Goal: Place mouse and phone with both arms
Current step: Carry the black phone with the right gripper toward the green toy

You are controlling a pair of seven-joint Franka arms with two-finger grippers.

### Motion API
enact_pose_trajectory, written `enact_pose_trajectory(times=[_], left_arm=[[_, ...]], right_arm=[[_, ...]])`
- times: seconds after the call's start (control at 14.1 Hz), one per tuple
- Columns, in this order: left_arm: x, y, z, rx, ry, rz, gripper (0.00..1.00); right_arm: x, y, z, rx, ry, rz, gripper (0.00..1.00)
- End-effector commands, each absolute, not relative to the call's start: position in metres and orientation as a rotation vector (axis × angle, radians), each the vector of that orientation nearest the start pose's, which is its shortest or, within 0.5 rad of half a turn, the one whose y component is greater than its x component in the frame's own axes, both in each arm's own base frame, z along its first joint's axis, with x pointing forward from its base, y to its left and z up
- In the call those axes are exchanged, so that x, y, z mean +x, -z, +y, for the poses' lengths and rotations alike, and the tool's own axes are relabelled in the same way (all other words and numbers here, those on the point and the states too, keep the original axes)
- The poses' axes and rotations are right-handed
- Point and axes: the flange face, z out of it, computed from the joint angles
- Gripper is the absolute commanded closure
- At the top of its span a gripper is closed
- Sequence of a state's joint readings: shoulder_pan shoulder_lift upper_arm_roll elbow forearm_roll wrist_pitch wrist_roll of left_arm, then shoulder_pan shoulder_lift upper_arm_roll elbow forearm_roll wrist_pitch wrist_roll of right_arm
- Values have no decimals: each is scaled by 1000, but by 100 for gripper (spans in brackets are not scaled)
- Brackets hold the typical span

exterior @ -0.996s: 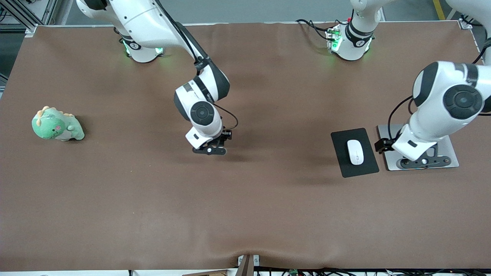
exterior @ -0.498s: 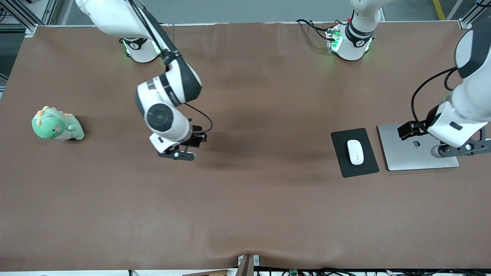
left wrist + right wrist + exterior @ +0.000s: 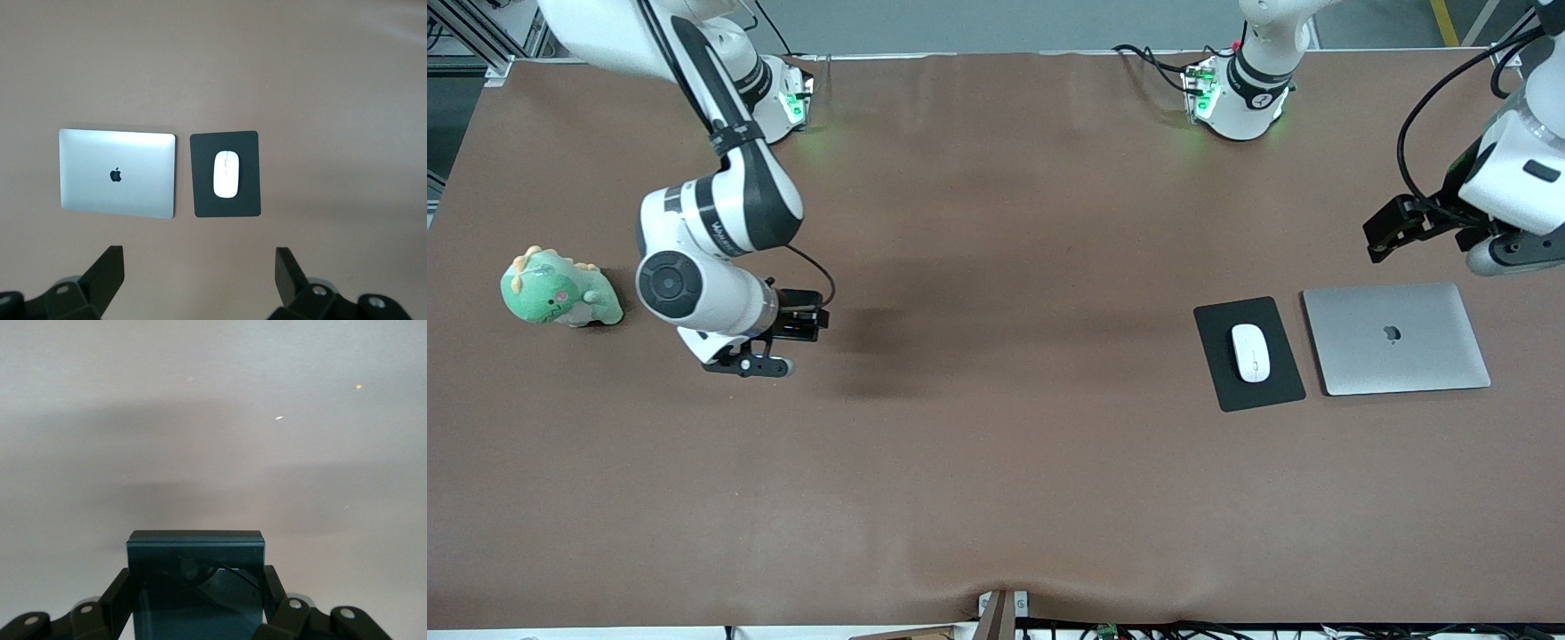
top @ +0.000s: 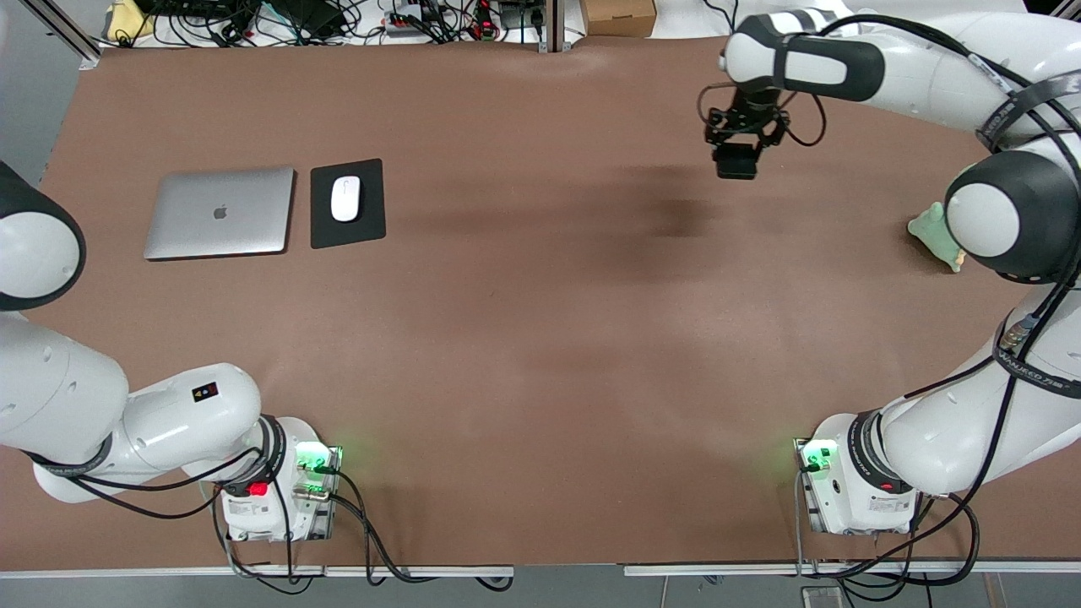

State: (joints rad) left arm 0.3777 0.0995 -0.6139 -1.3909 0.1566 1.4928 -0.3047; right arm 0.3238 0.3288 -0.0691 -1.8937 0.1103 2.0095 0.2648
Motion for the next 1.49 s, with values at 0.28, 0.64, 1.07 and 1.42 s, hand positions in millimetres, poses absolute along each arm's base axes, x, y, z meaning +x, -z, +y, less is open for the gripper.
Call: enact_pose_trajectory(times=[0.28,0.64,1.07,1.42], left_arm=[[540,-668,-76,-3079,-13,-6,0],[533,-668,-69,-3095,-23,-46,0],[524,-668,-67,-3097,-26,-45,0],[526,-666,-62,-3102,-6,-61,0]], right_arm=[[539,-288,59,-3173,-233,-11,100],[527,-266,-23,-3142,-226,-123,100],[502,-234,-98,-3139,-118,-163,100],[492,-194,-130,-3145,-64,-210,100]])
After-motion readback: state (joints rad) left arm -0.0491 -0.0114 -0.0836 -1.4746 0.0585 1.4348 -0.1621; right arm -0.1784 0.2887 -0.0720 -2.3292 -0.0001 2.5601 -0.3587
